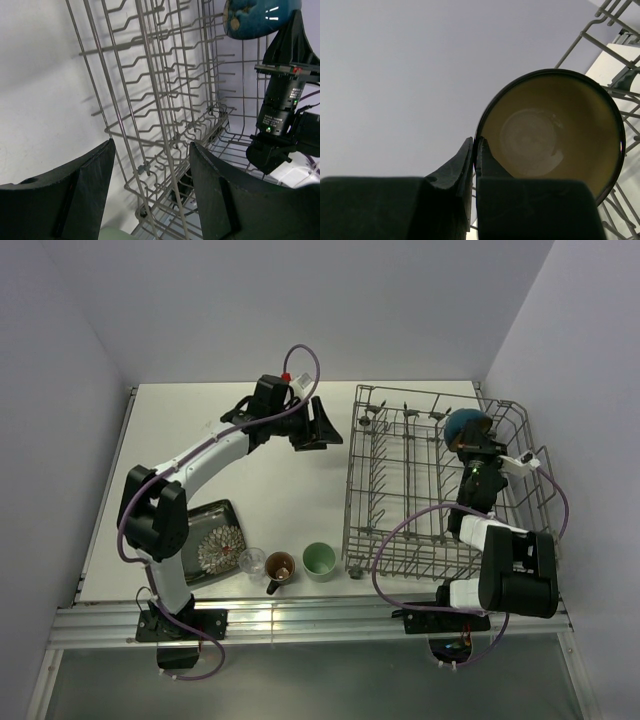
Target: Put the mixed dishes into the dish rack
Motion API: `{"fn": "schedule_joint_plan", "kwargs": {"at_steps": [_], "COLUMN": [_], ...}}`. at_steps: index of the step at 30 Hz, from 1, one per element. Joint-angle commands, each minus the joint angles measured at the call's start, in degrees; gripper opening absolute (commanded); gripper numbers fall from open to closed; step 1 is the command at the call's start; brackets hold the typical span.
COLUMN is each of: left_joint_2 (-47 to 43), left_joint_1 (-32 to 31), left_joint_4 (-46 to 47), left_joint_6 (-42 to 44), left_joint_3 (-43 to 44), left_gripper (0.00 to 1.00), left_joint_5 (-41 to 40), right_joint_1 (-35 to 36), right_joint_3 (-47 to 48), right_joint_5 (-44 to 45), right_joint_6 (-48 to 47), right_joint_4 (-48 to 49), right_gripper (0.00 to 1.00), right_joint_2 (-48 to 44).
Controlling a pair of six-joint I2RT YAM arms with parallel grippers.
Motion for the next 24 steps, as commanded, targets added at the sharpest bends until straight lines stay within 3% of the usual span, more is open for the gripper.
{"fn": "schedule_joint_plan", "kwargs": {"at_steps": [1, 24], "left_joint_2": [1.93, 10.10], "left_joint_1": [-0.65, -5.40], "left_joint_4": [1.00, -0.06], "left_joint_6": [-0.11, 2.09], "left_joint_3": [4.29, 10.71], "left_gripper": [0.67, 0.65], "left_joint_5": [0.73, -5.16], "right_joint_1": [0.28, -0.07], "right_joint_3": [-1.37, 10.75], "right_joint_5": [-0.37, -1.43], "right_joint_6": [1.37, -0.57], "right_joint_4": [6.75, -1.95], "right_gripper": [0.00, 0.00], "right_joint_2": [-2.95, -9.10]}}
